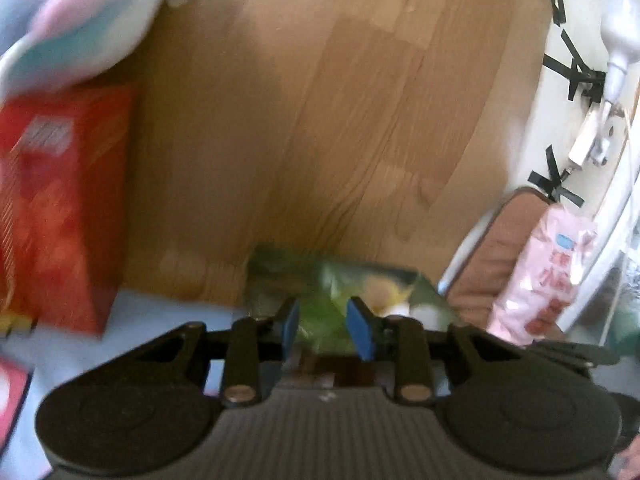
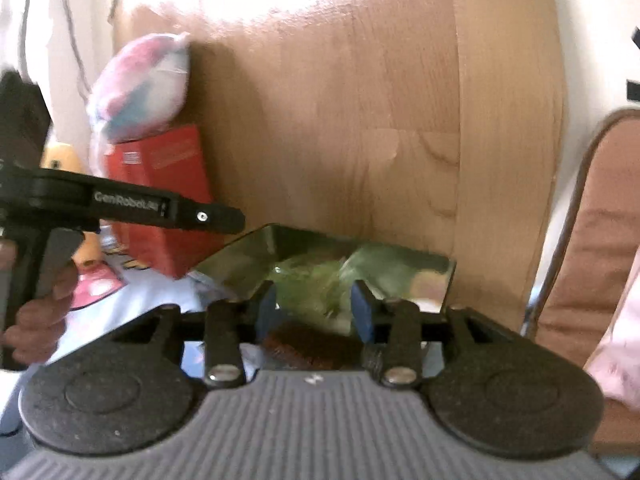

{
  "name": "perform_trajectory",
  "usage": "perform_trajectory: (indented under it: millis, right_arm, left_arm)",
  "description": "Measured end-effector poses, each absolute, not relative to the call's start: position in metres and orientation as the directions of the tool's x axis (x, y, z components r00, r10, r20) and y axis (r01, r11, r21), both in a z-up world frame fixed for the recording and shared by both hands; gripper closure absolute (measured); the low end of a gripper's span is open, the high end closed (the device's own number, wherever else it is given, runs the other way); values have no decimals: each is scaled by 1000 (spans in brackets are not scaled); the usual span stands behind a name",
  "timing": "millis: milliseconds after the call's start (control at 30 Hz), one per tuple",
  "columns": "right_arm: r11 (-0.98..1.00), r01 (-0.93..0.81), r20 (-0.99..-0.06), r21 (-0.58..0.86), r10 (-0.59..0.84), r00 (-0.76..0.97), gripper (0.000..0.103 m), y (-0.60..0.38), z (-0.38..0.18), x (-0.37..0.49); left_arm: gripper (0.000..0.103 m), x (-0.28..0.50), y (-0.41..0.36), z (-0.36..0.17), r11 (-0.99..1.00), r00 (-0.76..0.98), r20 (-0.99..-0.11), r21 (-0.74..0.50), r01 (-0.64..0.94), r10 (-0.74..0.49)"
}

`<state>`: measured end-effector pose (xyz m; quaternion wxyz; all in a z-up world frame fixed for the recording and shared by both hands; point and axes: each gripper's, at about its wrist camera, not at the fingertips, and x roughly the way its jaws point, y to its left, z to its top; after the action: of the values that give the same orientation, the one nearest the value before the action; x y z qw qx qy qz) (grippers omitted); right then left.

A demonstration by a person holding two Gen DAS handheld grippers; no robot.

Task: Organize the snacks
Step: 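Grasp the red wrapped candy with the left tool, then lift the red candy into the tin box and open the left tool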

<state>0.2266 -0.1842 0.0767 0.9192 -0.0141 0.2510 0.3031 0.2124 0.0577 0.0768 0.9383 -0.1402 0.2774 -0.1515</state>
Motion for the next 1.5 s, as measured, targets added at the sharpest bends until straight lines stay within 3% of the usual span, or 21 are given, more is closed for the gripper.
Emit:
perform_trajectory:
  millis: [133,200,300,433,500,600,667,833,933,967,1033,1067,1267,1333,1500]
  right_arm:
    - [778,-595,-585,202,583,564,59,-192,55,215]
    - [771,-576,-627,271,596,502,59,-194,43,221]
    - [773,-482,-673,411,615,411,59,-201,26,245]
    - [722,-354,-636,594,691,343,67,-216,10,266]
    - [703,-334,-614,627,711,343,66,-217,7,268]
    - [645,-325,-572,691,764,299,68,-213,0,265]
    - [658,-359,-574,662,753,322,68,-206,3,261]
    - [654,-393,-550,646,756,354,83,-198,11,248]
    - [619,-371,-508,692,783,359,91,-203,21,246]
    - [618,-367,-500,695,782,372,91,-205,25,246]
    - [603,-358,-478,713,791,381,91,-210,31,245]
    - [587,-346,-464,732,801,378,91,-212,33,245]
    - [423,-288,-309,859,877,367,91,-222,40,237]
    - [358,-280,-251,891,901,354,91,-224,42,237]
    - [417,-333,-262,846,868,421,90,-223,64,247]
  left_arm:
    - [74,194,69,42,850,690,-554,-497,175,-465]
    - [65,192,67,27,824,644,-574,-543,162,-505]
    - [60,198,62,7,792,587,-592,-593,146,-552]
    - [74,204,44,-8,786,592,-571,-590,184,-568]
    - [91,204,45,-12,786,591,-572,-589,186,-569]
    - [95,205,57,-15,726,585,-527,-667,163,-616]
    - [99,203,56,-10,735,594,-522,-653,182,-612]
    - [98,197,51,7,757,618,-514,-617,215,-595]
    - [94,190,56,14,775,649,-514,-602,194,-561]
    - [86,187,61,15,769,655,-505,-611,187,-561]
    - [59,180,73,16,750,666,-492,-643,155,-560]
    - [40,177,78,14,735,666,-488,-664,136,-564]
    - [41,165,88,14,544,631,-332,-821,172,-701]
    - [60,168,79,28,555,630,-318,-803,218,-708]
    - [63,198,54,72,704,668,-385,-643,301,-637]
